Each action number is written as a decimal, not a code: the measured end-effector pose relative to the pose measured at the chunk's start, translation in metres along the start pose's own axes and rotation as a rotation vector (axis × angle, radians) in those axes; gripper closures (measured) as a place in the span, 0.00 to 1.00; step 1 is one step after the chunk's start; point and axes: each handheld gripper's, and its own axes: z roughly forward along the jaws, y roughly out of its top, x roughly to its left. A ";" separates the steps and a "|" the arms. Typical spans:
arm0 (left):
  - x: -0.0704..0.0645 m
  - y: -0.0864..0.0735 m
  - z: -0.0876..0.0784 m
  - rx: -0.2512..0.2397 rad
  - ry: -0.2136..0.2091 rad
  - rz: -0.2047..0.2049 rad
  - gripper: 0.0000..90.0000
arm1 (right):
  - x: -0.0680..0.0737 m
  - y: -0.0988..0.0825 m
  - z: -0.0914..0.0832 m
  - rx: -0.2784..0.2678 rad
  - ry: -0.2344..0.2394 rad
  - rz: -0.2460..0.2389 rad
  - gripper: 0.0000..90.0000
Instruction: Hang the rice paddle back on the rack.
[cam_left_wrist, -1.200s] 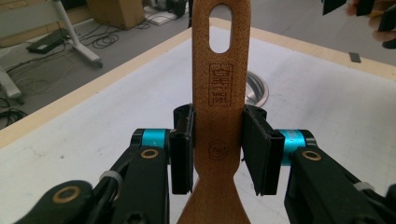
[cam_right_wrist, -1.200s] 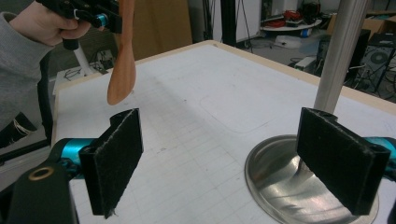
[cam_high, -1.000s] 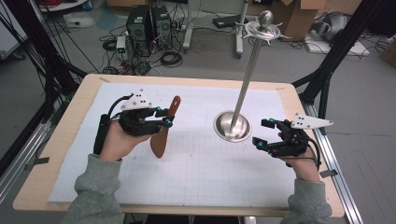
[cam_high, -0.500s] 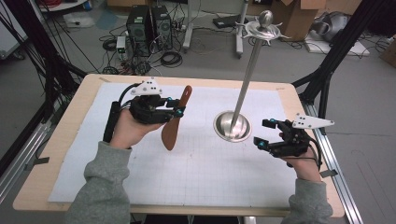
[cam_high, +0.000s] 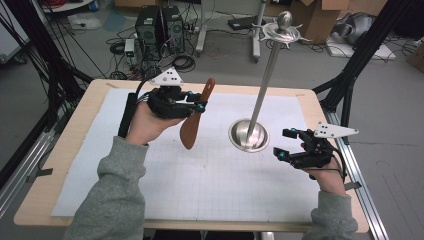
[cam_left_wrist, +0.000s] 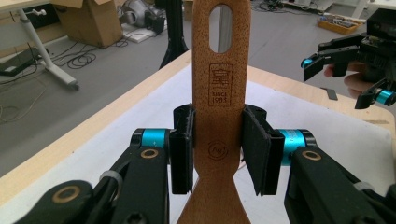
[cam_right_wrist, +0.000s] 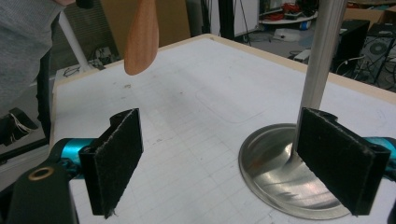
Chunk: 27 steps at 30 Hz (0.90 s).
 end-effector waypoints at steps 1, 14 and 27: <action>-0.001 0.002 0.001 -0.002 0.000 0.000 0.72 | 0.000 0.000 0.000 -0.001 -0.001 -0.002 0.15; -0.002 0.026 0.007 -0.010 -0.025 0.016 0.72 | -0.003 -0.002 0.000 0.000 -0.002 0.010 0.15; -0.010 0.049 0.011 -0.018 -0.025 0.045 0.72 | -0.004 -0.003 -0.003 -0.009 -0.008 0.015 0.15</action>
